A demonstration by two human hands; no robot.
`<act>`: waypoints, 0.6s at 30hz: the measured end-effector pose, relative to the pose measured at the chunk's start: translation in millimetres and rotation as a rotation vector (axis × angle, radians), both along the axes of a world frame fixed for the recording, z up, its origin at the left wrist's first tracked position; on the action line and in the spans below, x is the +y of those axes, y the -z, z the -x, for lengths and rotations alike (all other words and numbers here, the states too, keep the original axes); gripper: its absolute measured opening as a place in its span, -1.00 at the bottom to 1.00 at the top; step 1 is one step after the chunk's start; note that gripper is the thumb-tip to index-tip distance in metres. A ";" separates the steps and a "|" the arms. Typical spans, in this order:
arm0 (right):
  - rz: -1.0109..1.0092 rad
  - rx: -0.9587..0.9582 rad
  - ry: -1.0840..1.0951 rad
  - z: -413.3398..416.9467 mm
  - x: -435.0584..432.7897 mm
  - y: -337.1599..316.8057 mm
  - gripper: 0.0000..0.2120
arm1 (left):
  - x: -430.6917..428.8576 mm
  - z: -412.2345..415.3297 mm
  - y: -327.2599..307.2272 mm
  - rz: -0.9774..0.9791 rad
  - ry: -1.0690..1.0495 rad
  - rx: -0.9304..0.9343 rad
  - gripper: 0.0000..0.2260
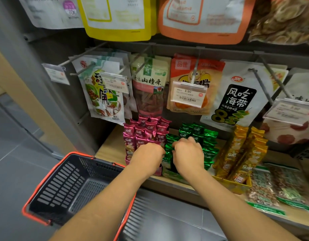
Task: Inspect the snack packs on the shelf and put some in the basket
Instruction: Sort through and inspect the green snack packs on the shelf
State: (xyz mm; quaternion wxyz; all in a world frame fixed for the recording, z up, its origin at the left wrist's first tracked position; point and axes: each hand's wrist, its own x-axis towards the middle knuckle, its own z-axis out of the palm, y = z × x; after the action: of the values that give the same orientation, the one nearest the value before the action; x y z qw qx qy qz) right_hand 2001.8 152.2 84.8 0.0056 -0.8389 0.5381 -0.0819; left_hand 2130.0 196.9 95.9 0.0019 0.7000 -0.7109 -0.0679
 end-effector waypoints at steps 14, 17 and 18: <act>0.560 -0.619 -0.255 75.6 60.6 -109.2 -0.87 | 10.8 -5.7 -0.6 -0.021 -0.049 0.281 -0.61; 0.591 -0.728 -0.217 99.8 66.8 -129.8 -0.83 | 13.1 -9.7 -19.1 -0.003 -0.108 0.397 -0.64; 0.559 -0.748 -0.197 105.2 67.4 -132.5 -0.87 | 14.3 -10.6 -28.0 0.019 -0.130 0.424 -0.68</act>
State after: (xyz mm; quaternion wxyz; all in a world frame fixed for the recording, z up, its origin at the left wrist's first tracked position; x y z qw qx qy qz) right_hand 1896.6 219.6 217.3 -0.0190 -0.7681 0.3746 -0.5191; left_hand 2140.6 211.2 123.8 0.1620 0.7143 -0.6487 -0.2067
